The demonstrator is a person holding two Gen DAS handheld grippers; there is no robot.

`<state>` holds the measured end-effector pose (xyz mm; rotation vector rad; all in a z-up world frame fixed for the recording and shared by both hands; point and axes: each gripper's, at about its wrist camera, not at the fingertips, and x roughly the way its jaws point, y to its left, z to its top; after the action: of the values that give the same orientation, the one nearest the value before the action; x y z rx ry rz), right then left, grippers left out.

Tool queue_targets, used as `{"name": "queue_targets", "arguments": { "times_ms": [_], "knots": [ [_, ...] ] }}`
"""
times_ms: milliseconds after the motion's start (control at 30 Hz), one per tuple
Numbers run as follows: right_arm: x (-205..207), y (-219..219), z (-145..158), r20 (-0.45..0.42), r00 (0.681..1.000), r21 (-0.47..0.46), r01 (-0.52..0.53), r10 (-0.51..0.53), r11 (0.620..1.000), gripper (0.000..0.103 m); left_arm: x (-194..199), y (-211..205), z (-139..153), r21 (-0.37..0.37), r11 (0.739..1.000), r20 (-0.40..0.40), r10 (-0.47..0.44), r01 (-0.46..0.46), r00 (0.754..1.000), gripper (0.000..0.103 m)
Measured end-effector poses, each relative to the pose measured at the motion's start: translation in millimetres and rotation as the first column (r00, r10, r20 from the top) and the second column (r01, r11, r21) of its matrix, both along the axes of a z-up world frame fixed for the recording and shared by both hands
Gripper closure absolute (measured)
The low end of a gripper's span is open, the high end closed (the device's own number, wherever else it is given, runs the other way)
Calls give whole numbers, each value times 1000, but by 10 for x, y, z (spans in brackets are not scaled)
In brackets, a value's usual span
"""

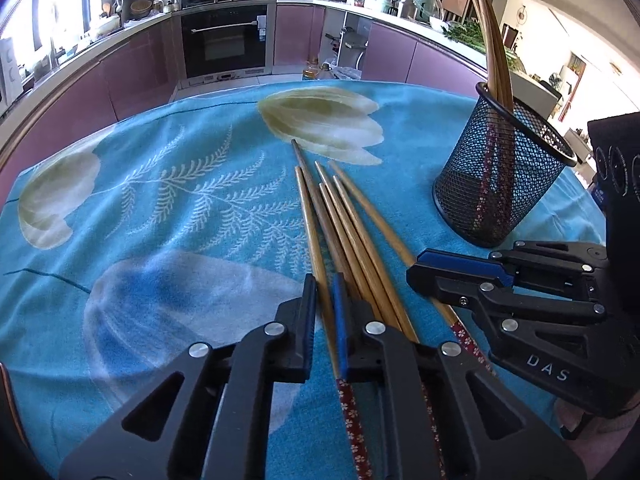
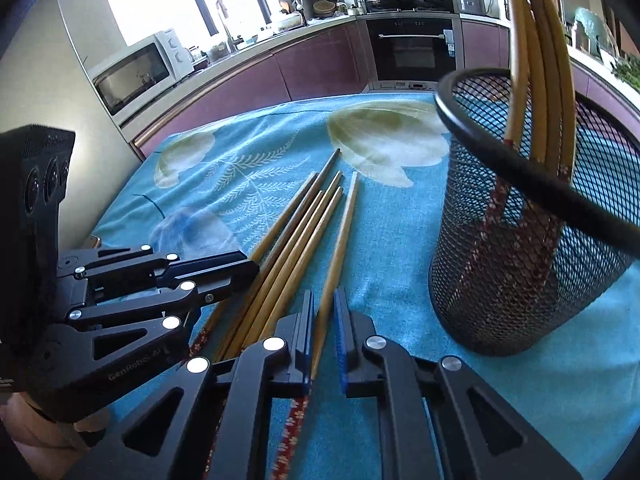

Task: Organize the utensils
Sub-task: 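Close the left gripper on a chopstick while the right gripper grasps another, then lift both chopsticks upright and carry them over the mesh cup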

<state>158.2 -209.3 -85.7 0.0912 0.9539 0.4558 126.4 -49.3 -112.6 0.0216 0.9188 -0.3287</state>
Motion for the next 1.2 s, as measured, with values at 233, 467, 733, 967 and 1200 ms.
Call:
{"name": "queue_targets", "arguments": {
  "times_ms": [233,467,733,967,1200],
  "knots": [
    [-79,-70,48,7,1000,40,-12,12,999,97,-74,40,45,-20,1000,10,8,-8,1000,95],
    [-134,-48,73,5,999,33,-51,51,998,97,-165,16,45,-19,1000,5,-25,25,1000,95],
    [-108,-5,53,-4,998,5,-65,65,998,97,-125,25,8,26,999,-7,-24,24,1000,92],
    [-27,59,30,-9,998,-10,-66,66,998,96,-49,22,-12,29,998,-23,-54,55,998,88],
    [-3,60,38,1,998,-10,-63,63,998,97,17,-13,-12,42,998,-20,-53,54,998,91]
  ]
}}
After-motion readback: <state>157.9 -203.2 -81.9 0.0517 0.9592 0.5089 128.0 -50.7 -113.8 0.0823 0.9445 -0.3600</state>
